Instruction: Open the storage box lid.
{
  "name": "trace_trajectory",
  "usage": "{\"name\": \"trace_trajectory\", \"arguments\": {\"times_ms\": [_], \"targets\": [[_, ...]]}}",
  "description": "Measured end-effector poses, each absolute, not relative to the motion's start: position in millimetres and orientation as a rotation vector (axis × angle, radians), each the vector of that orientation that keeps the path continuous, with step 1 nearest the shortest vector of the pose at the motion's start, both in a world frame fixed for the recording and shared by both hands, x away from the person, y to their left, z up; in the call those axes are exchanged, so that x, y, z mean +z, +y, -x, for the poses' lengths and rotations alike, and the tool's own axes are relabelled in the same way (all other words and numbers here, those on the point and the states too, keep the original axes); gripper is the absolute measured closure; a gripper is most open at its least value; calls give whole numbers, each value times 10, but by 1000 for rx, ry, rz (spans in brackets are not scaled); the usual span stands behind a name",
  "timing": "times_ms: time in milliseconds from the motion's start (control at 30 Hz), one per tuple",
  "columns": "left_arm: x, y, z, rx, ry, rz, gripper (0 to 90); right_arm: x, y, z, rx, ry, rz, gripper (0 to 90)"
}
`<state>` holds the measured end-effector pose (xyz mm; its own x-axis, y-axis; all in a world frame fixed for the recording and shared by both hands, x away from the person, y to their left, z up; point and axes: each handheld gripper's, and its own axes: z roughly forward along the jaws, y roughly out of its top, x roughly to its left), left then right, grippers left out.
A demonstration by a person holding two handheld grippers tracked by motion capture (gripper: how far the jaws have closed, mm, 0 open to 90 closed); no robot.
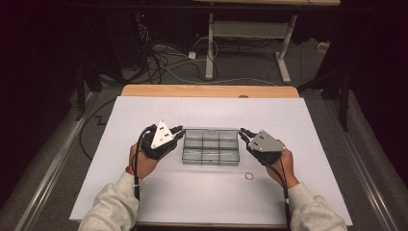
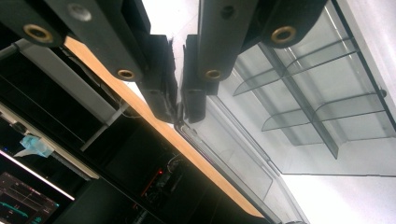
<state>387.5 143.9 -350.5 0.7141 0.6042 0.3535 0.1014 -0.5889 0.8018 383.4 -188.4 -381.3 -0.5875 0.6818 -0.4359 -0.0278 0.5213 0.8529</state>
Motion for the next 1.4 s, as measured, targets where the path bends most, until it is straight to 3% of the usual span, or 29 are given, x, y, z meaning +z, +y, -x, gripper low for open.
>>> {"name": "trace_trajectory", "arguments": {"times_ms": [667, 1400], "targets": [[-3361, 1465, -4207, 709, 531, -2087, 744, -3656, -1902, -4061, 1189, 1980, -592, 827], [-3498, 1435, -4550, 600, 636, -1952, 689, -3710, -1881, -4417, 1281, 1975, -715, 781]]}}
